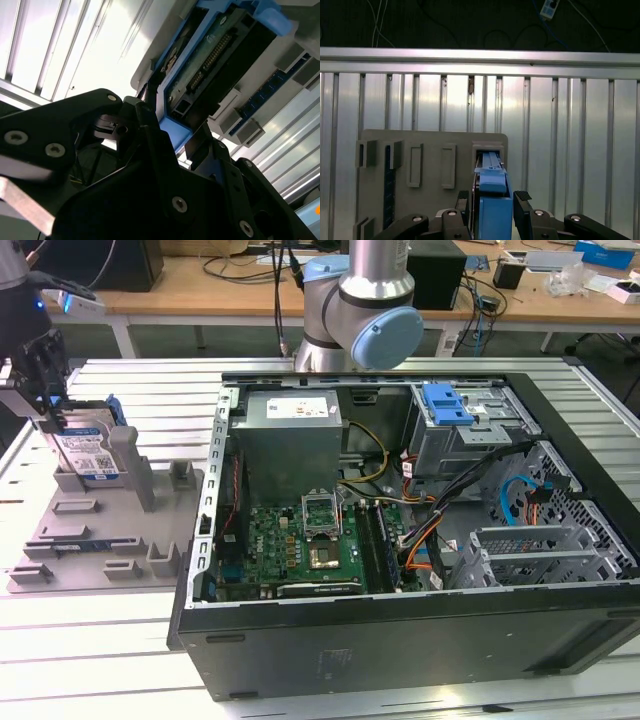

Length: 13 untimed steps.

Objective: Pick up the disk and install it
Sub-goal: 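Pick up the disk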

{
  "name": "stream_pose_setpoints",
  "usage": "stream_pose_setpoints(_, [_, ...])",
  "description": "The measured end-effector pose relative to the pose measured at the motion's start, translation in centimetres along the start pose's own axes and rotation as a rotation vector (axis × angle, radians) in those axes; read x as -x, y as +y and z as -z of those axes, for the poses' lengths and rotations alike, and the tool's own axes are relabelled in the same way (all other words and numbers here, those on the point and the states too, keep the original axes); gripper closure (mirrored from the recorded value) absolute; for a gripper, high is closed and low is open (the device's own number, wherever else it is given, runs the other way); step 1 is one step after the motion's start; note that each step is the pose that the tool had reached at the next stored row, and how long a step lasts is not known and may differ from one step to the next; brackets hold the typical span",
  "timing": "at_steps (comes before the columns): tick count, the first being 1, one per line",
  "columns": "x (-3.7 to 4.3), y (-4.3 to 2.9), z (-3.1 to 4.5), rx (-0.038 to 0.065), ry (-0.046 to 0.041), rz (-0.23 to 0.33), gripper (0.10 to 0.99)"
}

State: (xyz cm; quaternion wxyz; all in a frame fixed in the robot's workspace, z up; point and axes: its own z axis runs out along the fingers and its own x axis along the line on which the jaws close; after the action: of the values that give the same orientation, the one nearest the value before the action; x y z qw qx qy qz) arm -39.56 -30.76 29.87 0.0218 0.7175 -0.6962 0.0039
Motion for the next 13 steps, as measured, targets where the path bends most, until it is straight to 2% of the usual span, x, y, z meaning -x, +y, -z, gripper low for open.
stream_pose_setpoints(12, [-0.01, 0.0, -0.05, 0.0, 0.0, 0.0, 0.604])
stream_pose_setpoints(13, [-0.01, 0.0, -0.06, 0.0, 0.0, 0.0, 0.624])
